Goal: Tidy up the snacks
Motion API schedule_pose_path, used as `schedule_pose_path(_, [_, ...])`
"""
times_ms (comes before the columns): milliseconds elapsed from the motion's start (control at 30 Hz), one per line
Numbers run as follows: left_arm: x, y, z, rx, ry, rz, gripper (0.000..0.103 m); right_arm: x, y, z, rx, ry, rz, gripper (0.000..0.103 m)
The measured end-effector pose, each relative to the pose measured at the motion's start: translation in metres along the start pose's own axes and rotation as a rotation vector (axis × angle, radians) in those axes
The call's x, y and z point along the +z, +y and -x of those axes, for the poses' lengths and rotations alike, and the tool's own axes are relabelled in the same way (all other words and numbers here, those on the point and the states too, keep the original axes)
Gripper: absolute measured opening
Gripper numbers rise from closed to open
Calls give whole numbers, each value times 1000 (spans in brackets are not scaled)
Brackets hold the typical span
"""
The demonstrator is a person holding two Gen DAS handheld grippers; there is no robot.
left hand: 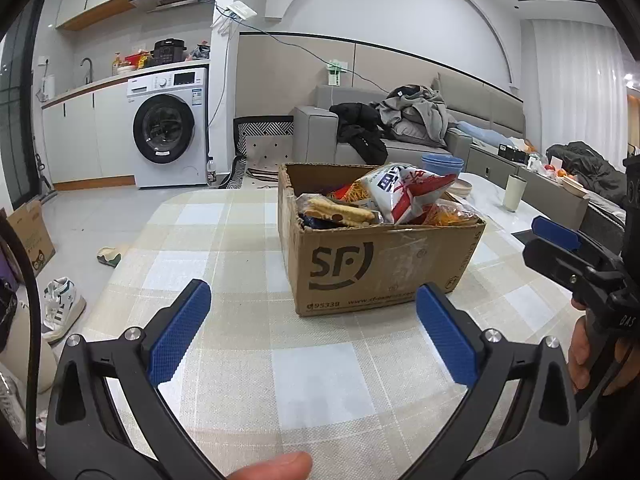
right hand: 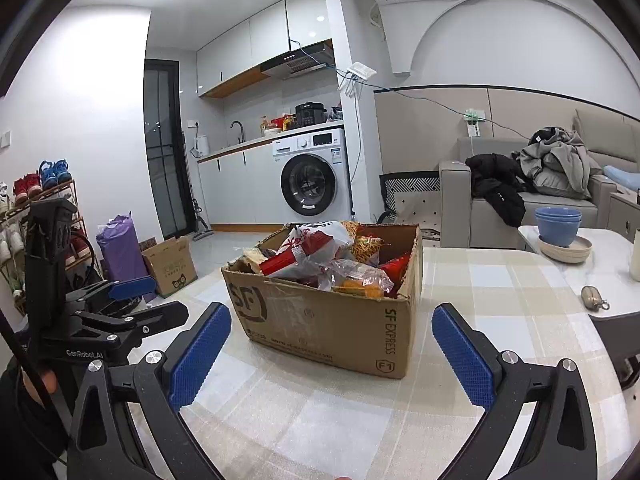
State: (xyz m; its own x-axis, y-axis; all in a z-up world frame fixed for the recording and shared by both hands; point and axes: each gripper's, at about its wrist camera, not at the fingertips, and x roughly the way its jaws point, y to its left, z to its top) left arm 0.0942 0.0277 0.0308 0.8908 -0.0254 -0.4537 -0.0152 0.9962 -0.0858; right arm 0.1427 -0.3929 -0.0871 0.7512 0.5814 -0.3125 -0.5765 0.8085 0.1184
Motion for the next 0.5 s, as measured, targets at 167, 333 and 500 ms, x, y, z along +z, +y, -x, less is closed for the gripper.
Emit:
schedule_pose_path(167, [-6,6,-1,5,-14,20,102,-5,-1,4,-12,-13,-7,103])
schedule_pose_path(333, [-12,5,-3,28,-44,4,102,-11,-1,5,-28,-13,-2,103])
schedule_pose_path(500, [-15,4,-6,42,-55,0,102,-13,3,6,-36,-19,20,103])
